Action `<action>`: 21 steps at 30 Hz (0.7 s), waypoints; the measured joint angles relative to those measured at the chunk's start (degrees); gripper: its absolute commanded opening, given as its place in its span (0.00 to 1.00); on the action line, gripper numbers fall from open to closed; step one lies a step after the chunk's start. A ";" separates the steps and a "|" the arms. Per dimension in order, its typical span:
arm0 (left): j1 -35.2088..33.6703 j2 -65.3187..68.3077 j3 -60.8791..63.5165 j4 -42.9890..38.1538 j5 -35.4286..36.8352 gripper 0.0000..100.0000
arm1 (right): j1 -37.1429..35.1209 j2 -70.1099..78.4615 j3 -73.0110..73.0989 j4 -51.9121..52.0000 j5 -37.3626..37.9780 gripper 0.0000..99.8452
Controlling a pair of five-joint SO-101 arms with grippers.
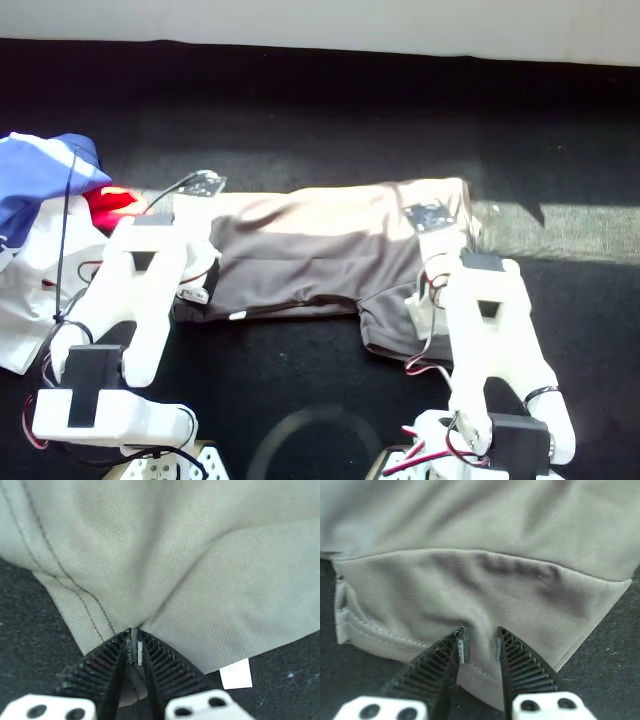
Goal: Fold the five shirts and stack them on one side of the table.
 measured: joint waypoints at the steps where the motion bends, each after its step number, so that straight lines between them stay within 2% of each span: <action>1: -0.53 0.00 0.00 -0.62 0.00 0.01 | 1.23 0.62 0.18 -0.88 0.97 0.10; 8: -0.97 0.00 0.53 -1.41 0.00 0.01 | 8.26 8.09 -4.48 -2.37 5.01 0.10; 11: -0.97 0.00 0.53 -1.41 1.76 0.01 | 9.23 8.70 -8.88 1.58 4.66 0.10; 15: -1.14 -0.26 1.32 -2.81 4.66 0.01 | 8.79 8.53 -13.80 9.32 -0.18 0.10; 21: -1.14 -0.35 1.49 -3.08 5.01 0.01 | 2.37 7.47 -15.12 15.03 -6.33 0.10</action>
